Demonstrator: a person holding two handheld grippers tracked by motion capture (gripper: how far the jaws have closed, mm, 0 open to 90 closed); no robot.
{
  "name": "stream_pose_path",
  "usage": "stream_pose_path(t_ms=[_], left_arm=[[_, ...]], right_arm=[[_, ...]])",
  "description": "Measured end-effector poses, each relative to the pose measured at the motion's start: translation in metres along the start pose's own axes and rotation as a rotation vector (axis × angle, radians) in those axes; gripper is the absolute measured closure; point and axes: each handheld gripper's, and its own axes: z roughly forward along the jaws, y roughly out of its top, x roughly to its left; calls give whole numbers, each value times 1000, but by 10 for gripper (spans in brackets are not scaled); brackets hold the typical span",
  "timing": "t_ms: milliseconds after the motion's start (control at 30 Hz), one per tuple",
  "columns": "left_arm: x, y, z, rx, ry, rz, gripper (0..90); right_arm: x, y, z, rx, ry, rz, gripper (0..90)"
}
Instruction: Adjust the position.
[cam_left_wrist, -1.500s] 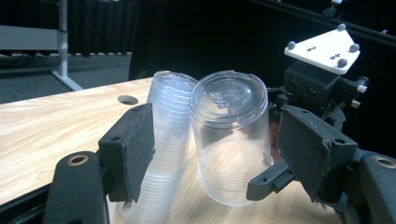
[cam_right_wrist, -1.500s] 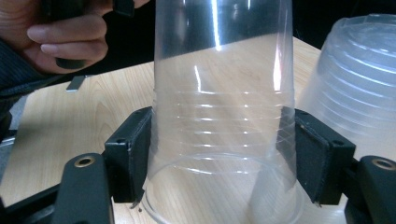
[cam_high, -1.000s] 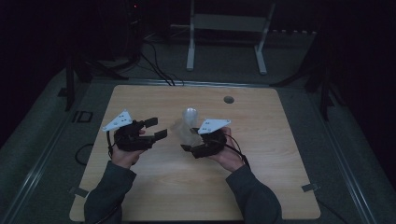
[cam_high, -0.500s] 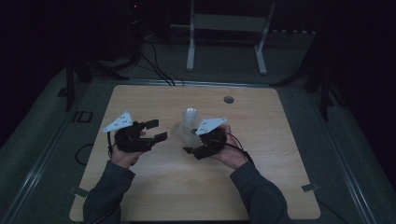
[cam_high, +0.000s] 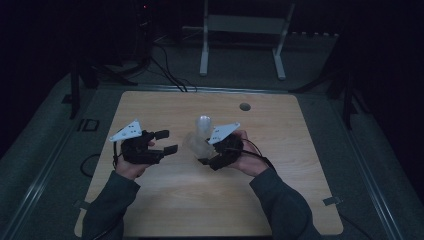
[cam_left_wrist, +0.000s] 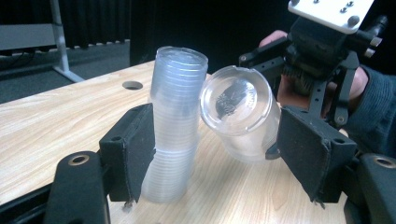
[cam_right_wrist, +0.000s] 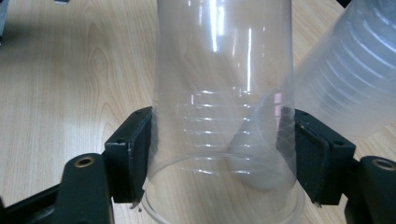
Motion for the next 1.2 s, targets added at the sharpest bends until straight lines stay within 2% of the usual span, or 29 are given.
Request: stream_pose_path(t_ms=[333, 567, 967, 1200], left_arm=[[-1, 9, 2, 44, -20, 38, 284], [-3, 12, 5, 95, -33, 67, 284], [-3, 16, 9, 183, -51, 101, 303], [-7, 16, 15, 243, -38, 140, 298]], right_arm=[[0, 7, -3, 53, 16, -61, 292], [0, 10, -3, 73, 21, -79, 292], [2, 16, -1, 127, 33, -140, 295], [2, 19, 1, 150, 31, -163, 295]])
